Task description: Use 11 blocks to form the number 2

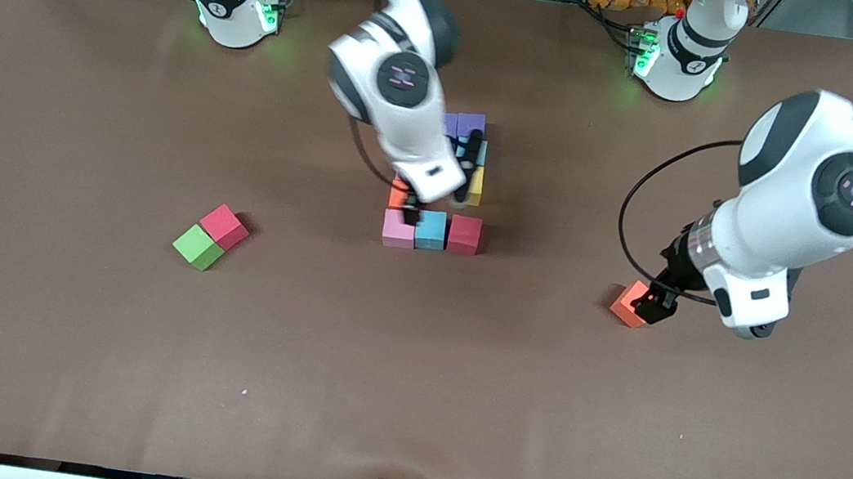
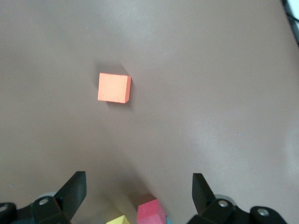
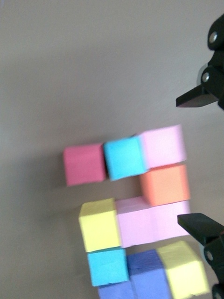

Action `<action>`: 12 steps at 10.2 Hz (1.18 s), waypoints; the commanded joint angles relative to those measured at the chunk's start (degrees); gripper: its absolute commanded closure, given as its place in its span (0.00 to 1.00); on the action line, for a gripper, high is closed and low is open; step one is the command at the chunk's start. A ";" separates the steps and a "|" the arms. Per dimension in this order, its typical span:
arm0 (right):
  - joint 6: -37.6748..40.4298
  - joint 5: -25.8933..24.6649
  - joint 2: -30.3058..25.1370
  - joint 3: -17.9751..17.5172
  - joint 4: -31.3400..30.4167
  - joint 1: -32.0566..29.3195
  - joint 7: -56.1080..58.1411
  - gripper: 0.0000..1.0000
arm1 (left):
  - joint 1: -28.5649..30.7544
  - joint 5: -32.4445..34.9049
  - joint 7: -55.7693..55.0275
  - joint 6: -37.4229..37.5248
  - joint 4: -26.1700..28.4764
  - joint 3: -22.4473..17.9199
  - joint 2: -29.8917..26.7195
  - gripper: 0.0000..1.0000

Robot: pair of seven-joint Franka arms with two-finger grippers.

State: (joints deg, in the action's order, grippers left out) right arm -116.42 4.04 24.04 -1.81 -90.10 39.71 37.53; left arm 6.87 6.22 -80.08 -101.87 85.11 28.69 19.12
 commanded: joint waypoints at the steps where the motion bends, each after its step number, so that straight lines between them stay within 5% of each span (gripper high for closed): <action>1: 5.30 1.15 -11.78 0.05 -4.82 -8.48 -0.27 0.00 | 0.33 0.54 7.98 1.85 0.67 -0.12 -4.43 0.00; 7: 10.30 0.62 -24.47 -0.30 -10.10 -32.46 -3.14 0.00 | 0.42 0.54 30.84 10.00 0.67 -0.30 -12.87 0.00; 10: 19.46 1.06 -27.19 -0.39 -10.10 -39.17 -25.88 0.00 | 0.34 -0.33 36.83 16.25 0.59 -0.04 -18.48 0.00; 12: 21.22 -0.16 -29.48 0.13 -9.92 -40.59 -26.98 0.00 | -0.10 -0.68 41.64 17.66 0.67 0.14 -20.78 0.00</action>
State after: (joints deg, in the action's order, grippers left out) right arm -96.41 4.24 -2.34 -0.90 -98.27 0.37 13.52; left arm 6.73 6.19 -42.30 -85.41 84.66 28.84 0.98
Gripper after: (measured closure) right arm 0.000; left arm 0.000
